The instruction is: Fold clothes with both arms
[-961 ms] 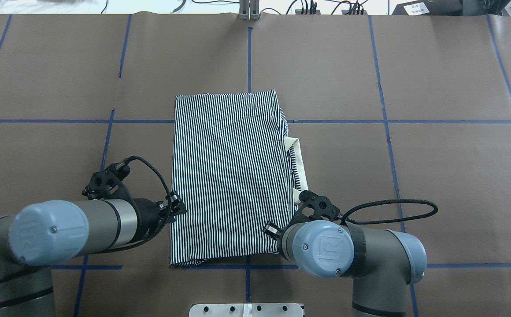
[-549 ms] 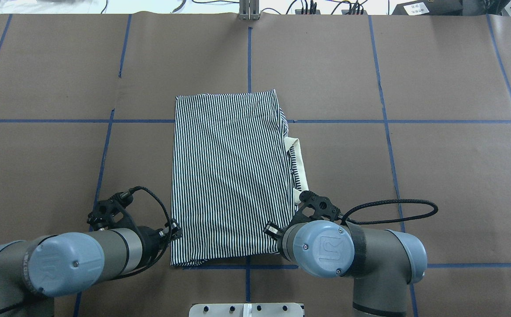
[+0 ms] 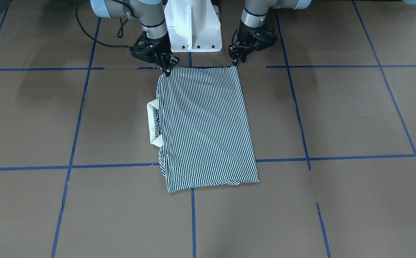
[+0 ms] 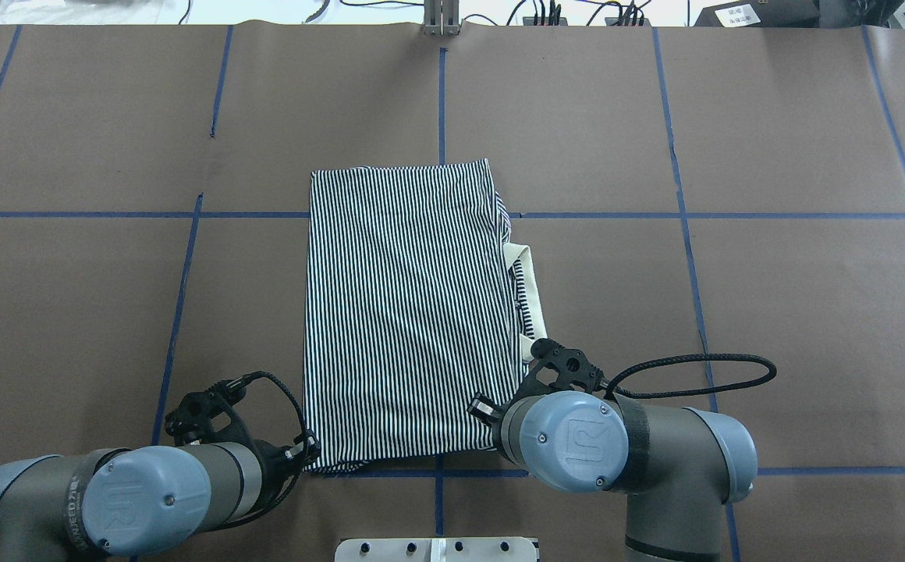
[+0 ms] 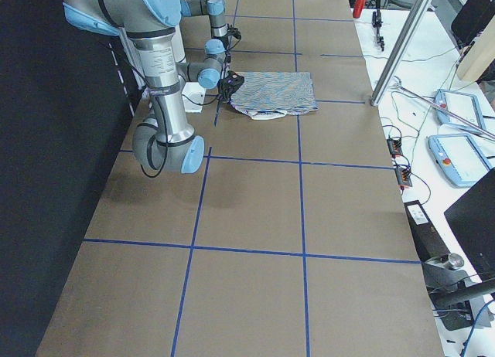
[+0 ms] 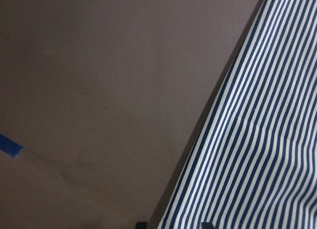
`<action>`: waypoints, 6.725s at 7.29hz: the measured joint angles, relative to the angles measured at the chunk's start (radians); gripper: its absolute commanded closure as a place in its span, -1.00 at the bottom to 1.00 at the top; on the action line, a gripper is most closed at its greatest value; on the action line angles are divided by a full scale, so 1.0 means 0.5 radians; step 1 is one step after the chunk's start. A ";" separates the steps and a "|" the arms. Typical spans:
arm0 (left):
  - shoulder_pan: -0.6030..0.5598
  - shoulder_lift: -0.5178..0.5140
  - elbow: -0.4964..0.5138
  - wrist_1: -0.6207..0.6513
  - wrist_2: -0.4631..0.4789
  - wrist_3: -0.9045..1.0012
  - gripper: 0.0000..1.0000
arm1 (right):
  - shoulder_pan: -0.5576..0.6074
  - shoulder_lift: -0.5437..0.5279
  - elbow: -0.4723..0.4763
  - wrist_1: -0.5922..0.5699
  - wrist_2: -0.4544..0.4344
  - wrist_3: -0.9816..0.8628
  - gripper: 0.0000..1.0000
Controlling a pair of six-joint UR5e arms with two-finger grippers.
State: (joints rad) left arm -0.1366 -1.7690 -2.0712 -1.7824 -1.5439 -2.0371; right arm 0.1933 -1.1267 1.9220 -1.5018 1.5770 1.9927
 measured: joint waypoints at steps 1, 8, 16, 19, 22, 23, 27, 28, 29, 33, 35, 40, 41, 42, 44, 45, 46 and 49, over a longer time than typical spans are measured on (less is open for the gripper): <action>0.003 -0.009 0.027 0.001 -0.007 0.002 0.07 | 0.000 0.001 0.002 0.000 0.000 0.000 1.00; 0.016 -0.083 0.143 0.000 -0.008 0.000 0.53 | 0.000 -0.001 0.012 0.000 0.001 0.000 1.00; 0.017 -0.165 -0.041 0.181 -0.008 0.022 1.00 | -0.027 -0.061 0.160 -0.051 -0.006 0.005 1.00; -0.088 -0.365 -0.128 0.448 0.003 0.232 1.00 | 0.041 -0.018 0.406 -0.346 -0.020 -0.002 1.00; -0.476 -0.523 -0.072 0.495 -0.014 0.637 1.00 | 0.372 0.235 0.135 -0.368 -0.012 -0.115 1.00; -0.590 -0.559 0.010 0.454 -0.015 0.717 1.00 | 0.487 0.360 -0.038 -0.362 -0.004 -0.157 1.00; -0.846 -0.679 0.655 -0.089 -0.011 0.859 1.00 | 0.796 0.721 -0.942 0.185 0.125 -0.269 1.00; -0.900 -0.739 0.798 -0.163 -0.010 0.923 1.00 | 0.821 0.839 -1.169 0.299 0.134 -0.281 0.76; -0.941 -0.780 0.930 -0.255 -0.008 0.971 0.77 | 0.842 0.924 -1.352 0.410 0.138 -0.294 0.42; -1.053 -0.816 1.341 -0.740 -0.007 1.162 0.18 | 0.985 1.022 -1.537 0.530 0.195 -0.510 -1.00; -1.059 -0.722 1.131 -0.732 -0.014 1.182 1.00 | 1.090 1.037 -1.538 0.531 0.320 -0.590 -1.00; -0.959 -1.128 1.439 -0.448 -0.256 1.306 1.00 | 1.112 0.888 -1.345 0.530 0.451 -0.614 -1.00; -0.955 -1.166 1.538 -0.461 -0.258 1.362 1.00 | 1.112 0.838 -1.298 0.531 0.470 -0.617 -1.00; -0.967 -1.181 1.612 -0.503 -0.256 1.410 1.00 | 1.114 0.779 -1.236 0.531 0.486 -0.621 -1.00; -1.090 -1.188 1.757 -0.678 -0.259 1.529 1.00 | 1.109 0.728 -1.190 0.531 0.492 -0.621 -1.00; -1.187 -1.189 1.807 -0.730 -0.273 1.628 1.00 | 1.094 0.723 -1.183 0.530 0.490 -0.614 -1.00; -1.277 -1.188 1.824 -0.753 -0.323 1.702 1.00 | 1.063 0.731 -1.181 0.529 0.486 -0.599 -0.46; -1.467 -1.123 1.749 -0.767 -0.572 1.771 1.00 | 0.897 0.779 -1.188 0.525 0.442 -0.502 1.00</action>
State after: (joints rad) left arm -0.8700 -2.3303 -1.1969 -2.1658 -1.8297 -1.1514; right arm 0.6417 -0.7370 1.3281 -1.2393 1.7980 1.7418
